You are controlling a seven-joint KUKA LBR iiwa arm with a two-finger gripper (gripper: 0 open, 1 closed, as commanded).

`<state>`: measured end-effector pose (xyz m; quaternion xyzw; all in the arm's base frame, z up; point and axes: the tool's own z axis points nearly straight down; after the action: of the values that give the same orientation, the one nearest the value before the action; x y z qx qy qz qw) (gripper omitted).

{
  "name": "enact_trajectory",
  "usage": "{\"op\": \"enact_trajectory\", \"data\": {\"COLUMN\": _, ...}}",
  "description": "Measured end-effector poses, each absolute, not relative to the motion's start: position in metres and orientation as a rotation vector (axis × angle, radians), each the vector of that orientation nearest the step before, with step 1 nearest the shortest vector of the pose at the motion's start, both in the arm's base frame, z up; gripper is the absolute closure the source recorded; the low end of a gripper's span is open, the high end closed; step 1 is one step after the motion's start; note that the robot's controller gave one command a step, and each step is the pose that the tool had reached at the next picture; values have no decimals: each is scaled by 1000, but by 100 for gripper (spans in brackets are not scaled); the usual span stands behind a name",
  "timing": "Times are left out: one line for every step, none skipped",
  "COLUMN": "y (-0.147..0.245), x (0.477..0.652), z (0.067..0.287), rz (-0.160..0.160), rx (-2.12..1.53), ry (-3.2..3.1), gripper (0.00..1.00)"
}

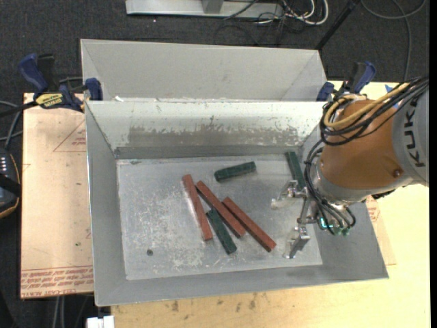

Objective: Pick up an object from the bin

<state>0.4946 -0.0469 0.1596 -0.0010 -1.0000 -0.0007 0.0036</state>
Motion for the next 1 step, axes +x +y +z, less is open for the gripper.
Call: {"op": "enact_trajectory", "data": {"y": -47, "x": 497, "z": 163, "rz": -1, "rx": 0, "ry": -3142, "gripper": 0}}
